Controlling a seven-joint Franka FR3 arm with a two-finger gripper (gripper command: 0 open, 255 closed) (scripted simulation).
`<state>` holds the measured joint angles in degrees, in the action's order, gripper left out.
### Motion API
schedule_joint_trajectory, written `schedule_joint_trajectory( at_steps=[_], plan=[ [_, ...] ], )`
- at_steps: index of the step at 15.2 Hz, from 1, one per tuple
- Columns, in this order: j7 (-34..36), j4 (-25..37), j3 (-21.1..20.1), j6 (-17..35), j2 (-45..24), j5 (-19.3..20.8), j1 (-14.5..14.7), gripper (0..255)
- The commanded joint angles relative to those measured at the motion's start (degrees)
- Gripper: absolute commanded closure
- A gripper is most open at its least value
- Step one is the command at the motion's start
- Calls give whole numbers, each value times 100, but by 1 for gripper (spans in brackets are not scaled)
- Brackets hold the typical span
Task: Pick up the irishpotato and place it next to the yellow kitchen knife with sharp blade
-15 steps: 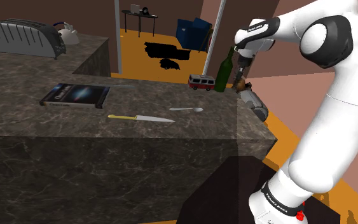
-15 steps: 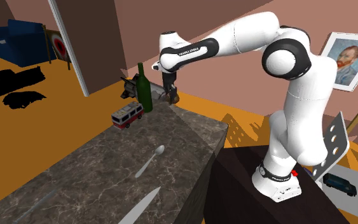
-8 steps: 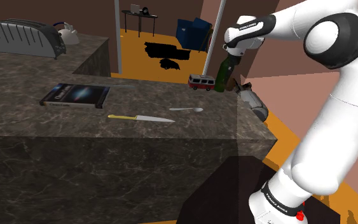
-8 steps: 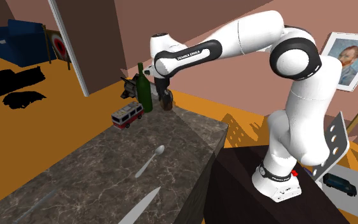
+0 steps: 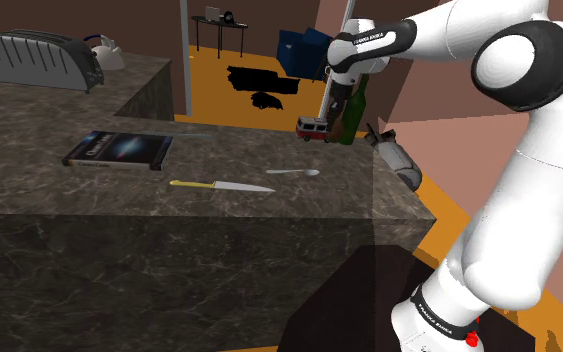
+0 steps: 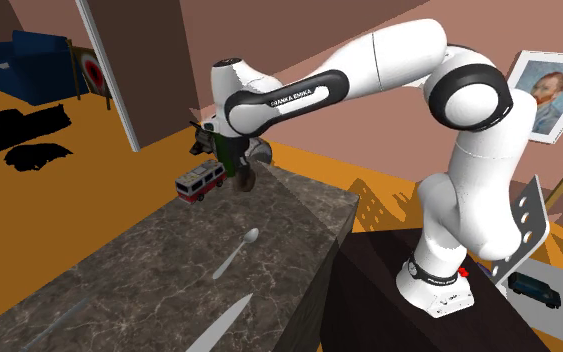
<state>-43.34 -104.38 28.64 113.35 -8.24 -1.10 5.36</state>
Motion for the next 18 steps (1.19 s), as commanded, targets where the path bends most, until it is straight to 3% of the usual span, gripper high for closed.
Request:
schedule_joint_trajectory(
  at_steps=[1,12,18],
  plan=[
    [259,109,-110,-51,-71,-13,143,255],
    [1424,1282,-636,-471,-917,-233,780,255],
    [1414,936,-653,-43,-1005,-272,782,255]
  ],
)
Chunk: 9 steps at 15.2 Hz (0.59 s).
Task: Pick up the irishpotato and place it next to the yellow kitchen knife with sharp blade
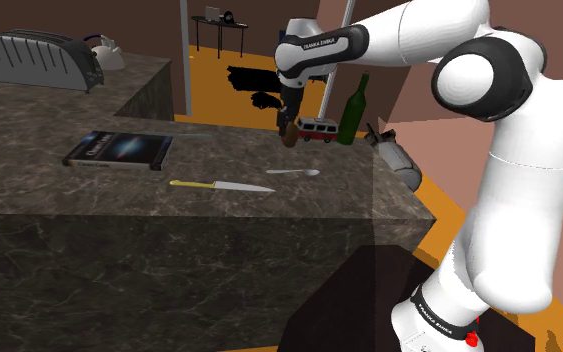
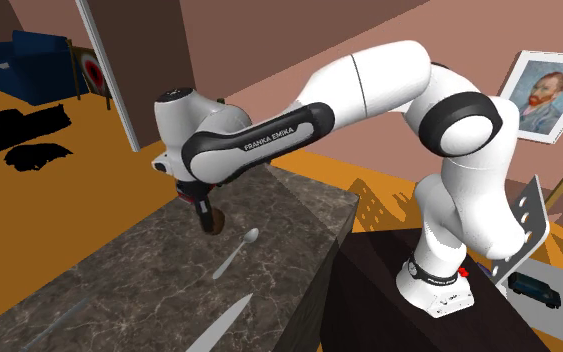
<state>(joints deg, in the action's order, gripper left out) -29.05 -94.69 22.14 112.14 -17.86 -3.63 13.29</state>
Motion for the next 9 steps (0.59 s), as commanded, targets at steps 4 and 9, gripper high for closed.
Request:
schedule_joint_trajectory(
  at_steps=[4,9],
  plan=[
    [-27,-233,-18,354,-126,-54,-17,255],
    [-50,-450,-42,691,-255,-110,-29,255]
  ],
)
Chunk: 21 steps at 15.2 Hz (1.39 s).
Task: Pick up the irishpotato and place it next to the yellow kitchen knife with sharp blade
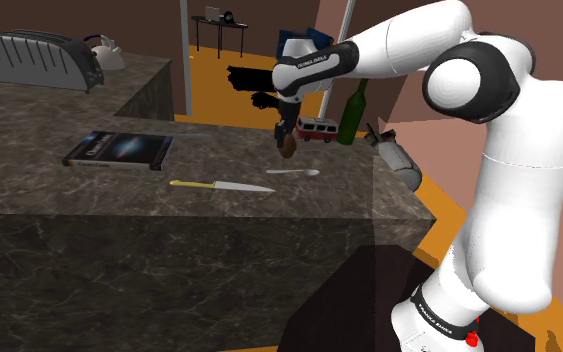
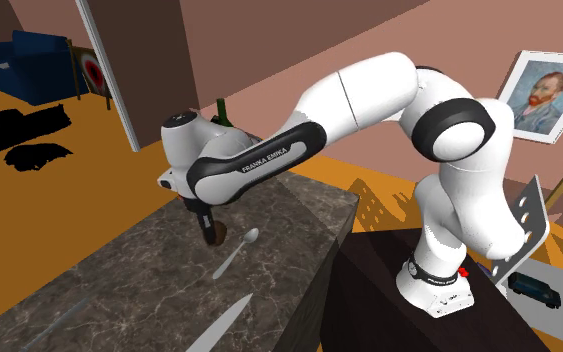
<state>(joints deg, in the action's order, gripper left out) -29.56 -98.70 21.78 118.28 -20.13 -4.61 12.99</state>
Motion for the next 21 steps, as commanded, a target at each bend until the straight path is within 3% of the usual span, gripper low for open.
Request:
schedule_joint_trajectory(
  at_steps=[1,9,17,18,21],
  plan=[
    [-5,-88,-12,143,-56,-24,-2,255],
    [-59,-360,-70,680,-337,-145,-40,255],
    [-59,-360,-71,680,-337,-144,-41,255],
    [-62,-308,-75,656,-367,-153,-49,0],
    [-75,-324,-74,682,-376,-159,-58,0]
  ],
)
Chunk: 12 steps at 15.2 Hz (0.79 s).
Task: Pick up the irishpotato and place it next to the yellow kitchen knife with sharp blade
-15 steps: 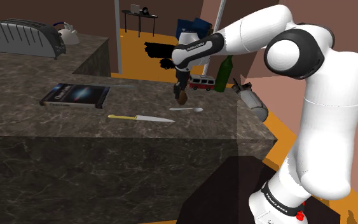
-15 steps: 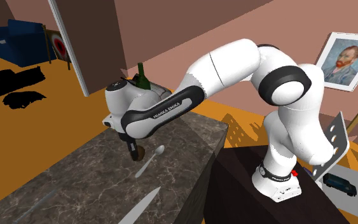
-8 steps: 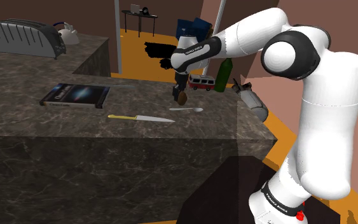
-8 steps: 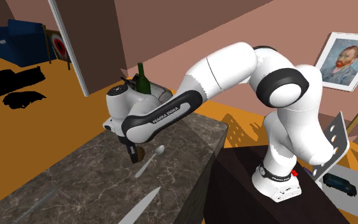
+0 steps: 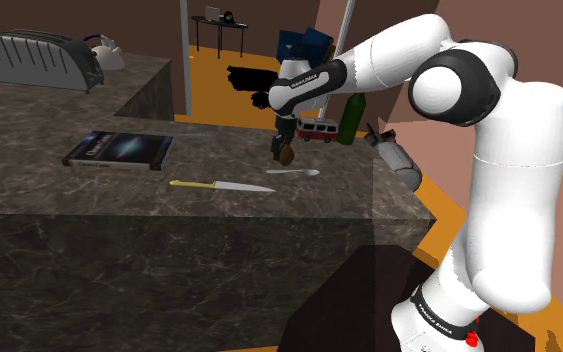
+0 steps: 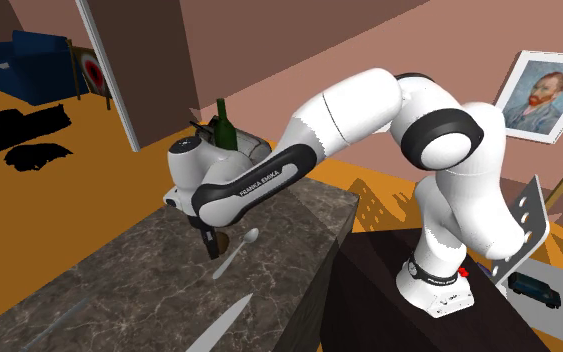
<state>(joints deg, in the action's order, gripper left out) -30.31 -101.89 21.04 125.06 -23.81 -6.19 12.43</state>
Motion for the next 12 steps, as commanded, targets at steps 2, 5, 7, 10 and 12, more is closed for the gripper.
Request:
schedule_joint_trajectory(
  at_steps=[2,5,7,10,12],
  plan=[
    [16,-41,4,2,32,14,15,0],
    [89,185,54,-475,297,129,70,0],
    [105,258,64,-604,357,155,81,0],
    [106,258,64,-604,357,155,81,0],
    [106,258,64,-604,357,155,81,0]
  ],
)
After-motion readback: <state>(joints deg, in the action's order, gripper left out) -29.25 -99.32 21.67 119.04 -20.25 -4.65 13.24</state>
